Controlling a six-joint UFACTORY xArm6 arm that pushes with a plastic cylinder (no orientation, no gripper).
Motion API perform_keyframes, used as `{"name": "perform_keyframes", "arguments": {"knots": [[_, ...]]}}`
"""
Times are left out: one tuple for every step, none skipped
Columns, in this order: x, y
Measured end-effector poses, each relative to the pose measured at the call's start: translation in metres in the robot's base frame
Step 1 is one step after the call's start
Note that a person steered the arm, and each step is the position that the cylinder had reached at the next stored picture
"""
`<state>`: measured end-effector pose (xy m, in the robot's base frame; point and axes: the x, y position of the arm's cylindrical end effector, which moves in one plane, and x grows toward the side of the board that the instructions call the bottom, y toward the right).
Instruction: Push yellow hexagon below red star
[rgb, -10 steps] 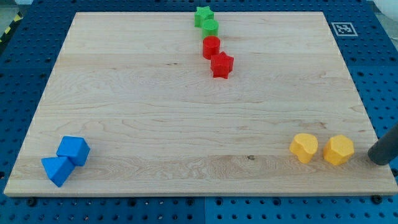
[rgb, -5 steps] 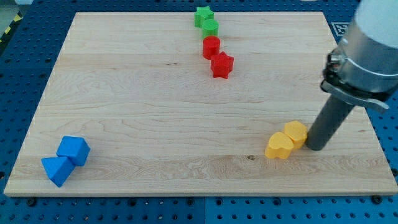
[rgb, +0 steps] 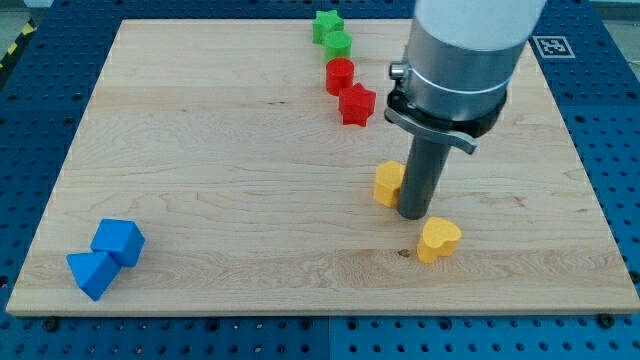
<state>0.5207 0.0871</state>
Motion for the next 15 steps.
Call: {"name": "perform_keyframes", "arguments": {"knots": [[-0.017,-0.004],[-0.036,-0.004],[-0.048,-0.007],[-0.042,-0.011],[-0.039,-0.022],[-0.039,-0.024],[-0.039,-0.035],[-0.035,-0.050],[-0.027,-0.072],[-0.030,-0.085],[-0.037,-0.085],[-0.040,-0.085],[-0.045,-0.084],[-0.045,-0.083],[-0.042,-0.071]]}}
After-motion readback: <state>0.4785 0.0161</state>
